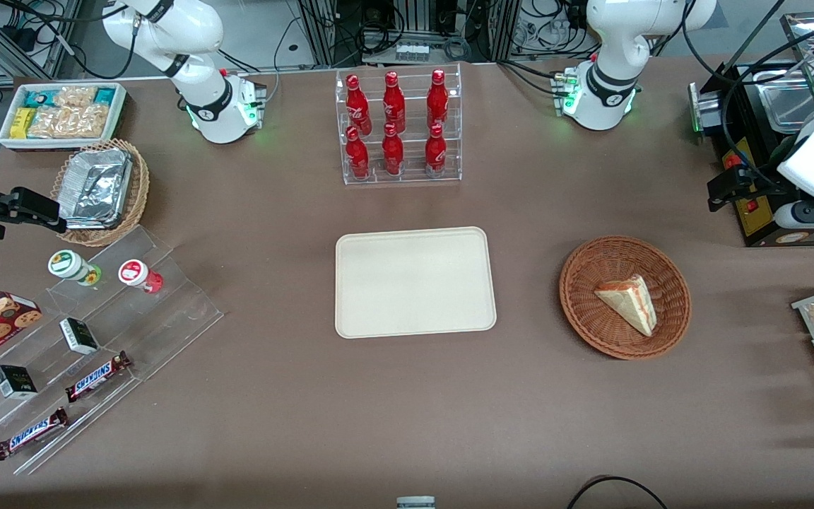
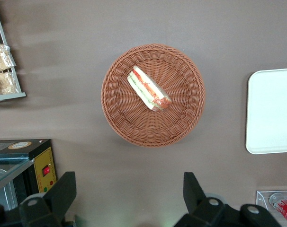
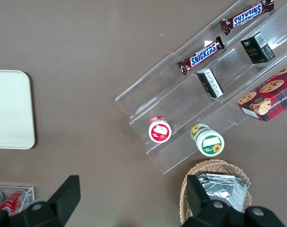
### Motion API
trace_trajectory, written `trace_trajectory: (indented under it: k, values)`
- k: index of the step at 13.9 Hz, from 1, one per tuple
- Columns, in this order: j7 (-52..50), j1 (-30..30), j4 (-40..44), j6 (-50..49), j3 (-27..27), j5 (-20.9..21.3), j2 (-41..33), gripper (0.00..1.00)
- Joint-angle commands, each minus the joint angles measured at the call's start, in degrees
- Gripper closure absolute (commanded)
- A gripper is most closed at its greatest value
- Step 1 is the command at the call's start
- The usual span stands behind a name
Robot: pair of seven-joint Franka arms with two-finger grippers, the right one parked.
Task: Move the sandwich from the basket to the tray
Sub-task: 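Move the left gripper over the wicker basket toward the wrapped sandwich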
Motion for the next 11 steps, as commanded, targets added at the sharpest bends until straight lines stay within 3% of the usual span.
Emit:
trace_trajectory:
  k: [1,6,11]
  values:
    - [0.82,-0.34,0.19,0.50,0.39,0.17,0.07,0.00]
    - [0.57,-0.34,-1.04,2.16,0.39,0.17,1.21,0.00]
    - [-0.22,-0.42,-12.27,15.32,0.39,0.17,0.07,0.00]
